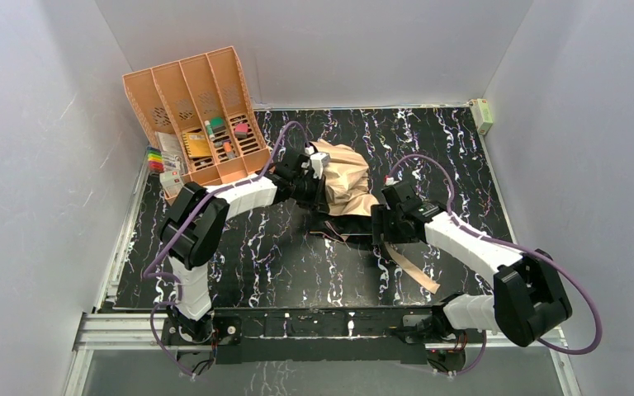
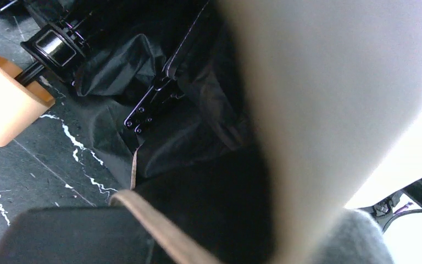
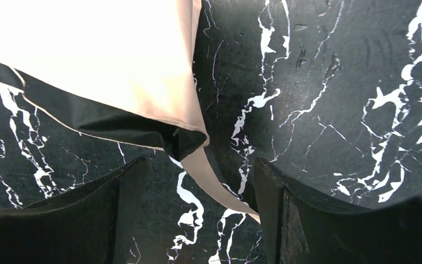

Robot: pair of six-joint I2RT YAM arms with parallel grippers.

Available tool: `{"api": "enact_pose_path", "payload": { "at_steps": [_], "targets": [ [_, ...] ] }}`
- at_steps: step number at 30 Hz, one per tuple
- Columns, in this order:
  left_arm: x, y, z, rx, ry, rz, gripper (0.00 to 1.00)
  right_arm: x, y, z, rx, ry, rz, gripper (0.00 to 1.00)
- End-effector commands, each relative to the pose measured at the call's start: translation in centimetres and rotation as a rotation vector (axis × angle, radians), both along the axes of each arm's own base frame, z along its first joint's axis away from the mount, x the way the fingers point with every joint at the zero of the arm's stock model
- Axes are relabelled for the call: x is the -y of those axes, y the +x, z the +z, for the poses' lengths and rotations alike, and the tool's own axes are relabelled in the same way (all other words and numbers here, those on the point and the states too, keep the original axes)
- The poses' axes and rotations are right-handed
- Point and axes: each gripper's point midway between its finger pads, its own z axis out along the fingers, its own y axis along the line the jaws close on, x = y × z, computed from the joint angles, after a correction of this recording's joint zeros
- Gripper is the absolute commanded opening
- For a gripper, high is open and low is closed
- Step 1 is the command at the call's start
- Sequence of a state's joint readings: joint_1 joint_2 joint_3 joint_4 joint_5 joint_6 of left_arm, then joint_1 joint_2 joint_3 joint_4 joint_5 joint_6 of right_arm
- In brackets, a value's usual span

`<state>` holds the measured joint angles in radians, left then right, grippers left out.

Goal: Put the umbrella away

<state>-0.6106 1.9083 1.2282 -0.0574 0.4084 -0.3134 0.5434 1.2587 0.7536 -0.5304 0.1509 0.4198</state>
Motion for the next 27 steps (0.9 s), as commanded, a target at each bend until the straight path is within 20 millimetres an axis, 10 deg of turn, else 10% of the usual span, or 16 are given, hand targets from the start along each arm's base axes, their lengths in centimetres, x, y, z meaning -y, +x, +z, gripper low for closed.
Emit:
{"api": "enact_pose_path", "payload": {
  "at_steps": [1,17,27],
  "targets": [
    [-0.9,0.9,-0.3,-0.028,0.019,0.023,0.0,-1.0,0.6,-0.4,0.023,0.043,0.035,0.76],
    [-2.3,2.4,-0.3,-0.055,0.01,0.076,0.0,3.8,0.0,-1.2,0.054,-0.11,-0.246,0.0],
    [-4.2,3.7,-0.7,-0.063,0.033,0.133,0.0,5.5,-1.6,3.7,0.129,-0.026,-0.428,0.0]
  ]
}}
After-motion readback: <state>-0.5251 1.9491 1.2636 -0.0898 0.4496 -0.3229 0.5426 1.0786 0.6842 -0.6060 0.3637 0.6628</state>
